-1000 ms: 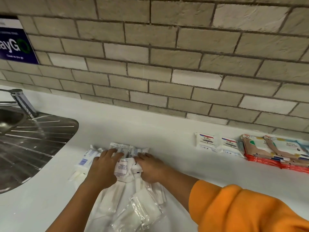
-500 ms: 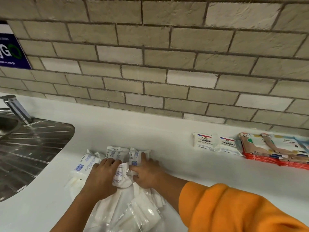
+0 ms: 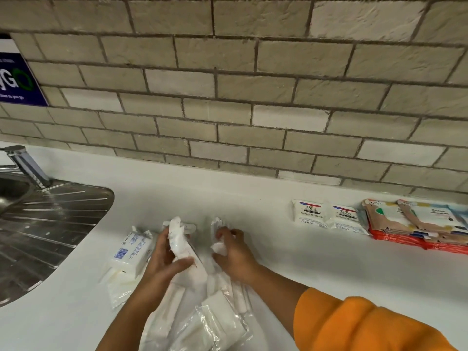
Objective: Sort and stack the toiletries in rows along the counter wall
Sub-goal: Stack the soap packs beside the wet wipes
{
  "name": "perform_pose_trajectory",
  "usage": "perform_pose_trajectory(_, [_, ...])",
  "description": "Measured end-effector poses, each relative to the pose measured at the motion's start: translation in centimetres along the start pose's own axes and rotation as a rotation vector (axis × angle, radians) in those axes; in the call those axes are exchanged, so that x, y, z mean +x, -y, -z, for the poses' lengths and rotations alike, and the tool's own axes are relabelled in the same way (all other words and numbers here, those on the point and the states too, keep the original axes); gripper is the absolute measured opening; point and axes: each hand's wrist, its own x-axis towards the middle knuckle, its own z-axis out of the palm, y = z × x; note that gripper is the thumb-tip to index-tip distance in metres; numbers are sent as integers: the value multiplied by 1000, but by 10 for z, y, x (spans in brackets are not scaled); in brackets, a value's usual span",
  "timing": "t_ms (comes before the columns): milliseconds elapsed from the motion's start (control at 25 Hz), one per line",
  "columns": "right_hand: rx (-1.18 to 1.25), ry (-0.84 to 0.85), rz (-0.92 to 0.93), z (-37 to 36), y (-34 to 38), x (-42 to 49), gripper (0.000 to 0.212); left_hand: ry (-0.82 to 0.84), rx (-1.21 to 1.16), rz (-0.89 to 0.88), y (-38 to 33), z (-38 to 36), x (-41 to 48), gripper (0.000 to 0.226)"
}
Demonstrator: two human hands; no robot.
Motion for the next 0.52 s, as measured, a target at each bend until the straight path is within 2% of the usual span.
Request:
perform_pose_trajectory(120, [252,-103,-14,11,-18,-6,40,117,-551,224,6,-10,2,106])
perform_pose_trajectory(200, [444,-196,-80,18,-29,-15,45,219,-831,283,7,-22,1,82])
perform_pose_trajectory(240, [572,-245,-131,22,-33,-19,50,219,-932,317,11,-29,-3,71])
perform_pose_trajectory(360, [922,-352,-298,39,-44,-37,62,181,-1002,300,13,-47,0,69])
perform_pose_trajectory(440, [998,-382,-381,48,-53,-51,59,84,-931,316,7,-62,-3,83])
perform_pose_trajectory(520, [1066,-405,-417,56,-67,-64,52,64,-907,326,7,-77,-4,93])
